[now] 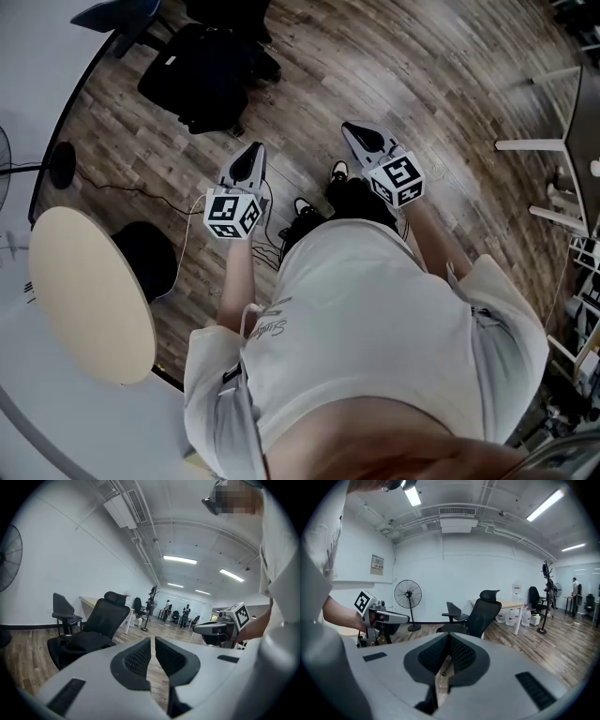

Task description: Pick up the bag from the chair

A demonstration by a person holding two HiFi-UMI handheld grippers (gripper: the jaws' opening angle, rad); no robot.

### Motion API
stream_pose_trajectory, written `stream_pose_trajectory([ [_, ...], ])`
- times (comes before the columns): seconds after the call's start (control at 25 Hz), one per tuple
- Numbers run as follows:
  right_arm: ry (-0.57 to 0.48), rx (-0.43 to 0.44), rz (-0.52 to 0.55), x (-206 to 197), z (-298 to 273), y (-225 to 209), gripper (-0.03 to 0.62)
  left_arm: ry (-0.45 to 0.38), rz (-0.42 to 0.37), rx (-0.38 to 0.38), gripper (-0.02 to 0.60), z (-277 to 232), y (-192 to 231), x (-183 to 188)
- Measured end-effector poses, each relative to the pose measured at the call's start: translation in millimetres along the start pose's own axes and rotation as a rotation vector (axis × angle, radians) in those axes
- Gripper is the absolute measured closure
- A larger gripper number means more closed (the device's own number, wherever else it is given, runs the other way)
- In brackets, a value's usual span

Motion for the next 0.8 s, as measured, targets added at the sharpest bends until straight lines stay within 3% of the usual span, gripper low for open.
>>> stream_pose_trajectory([
  [0.4, 0.015, 0.102, -0.038, -18.6, -80.6, -50.8, 0.600, 0.037, -0.033, 0.109, 0.541, -50.5, 49.9, 6.3],
  [0.68, 0.006, 0.246, 0.015, -10.9, -166.9, -108.7, 0.600, 0.107, -0.066, 0.200, 0.541, -115.0, 94.0, 10.8],
  [0.8, 0.003, 0.292, -0.002, -7.7, -192.5, -131.3, 0.600, 0.101, -0.054, 0.262, 0.541, -136.6, 108.3, 16.2],
])
Point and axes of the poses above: the fingertips, and each gripper's own axes: z backward along the fingers, y to its left, x out of its top, the point moved 1 cm from there along z, backward along the fingers, and after that the axes turned 11 degrees about -y, right-handed, at the moved point
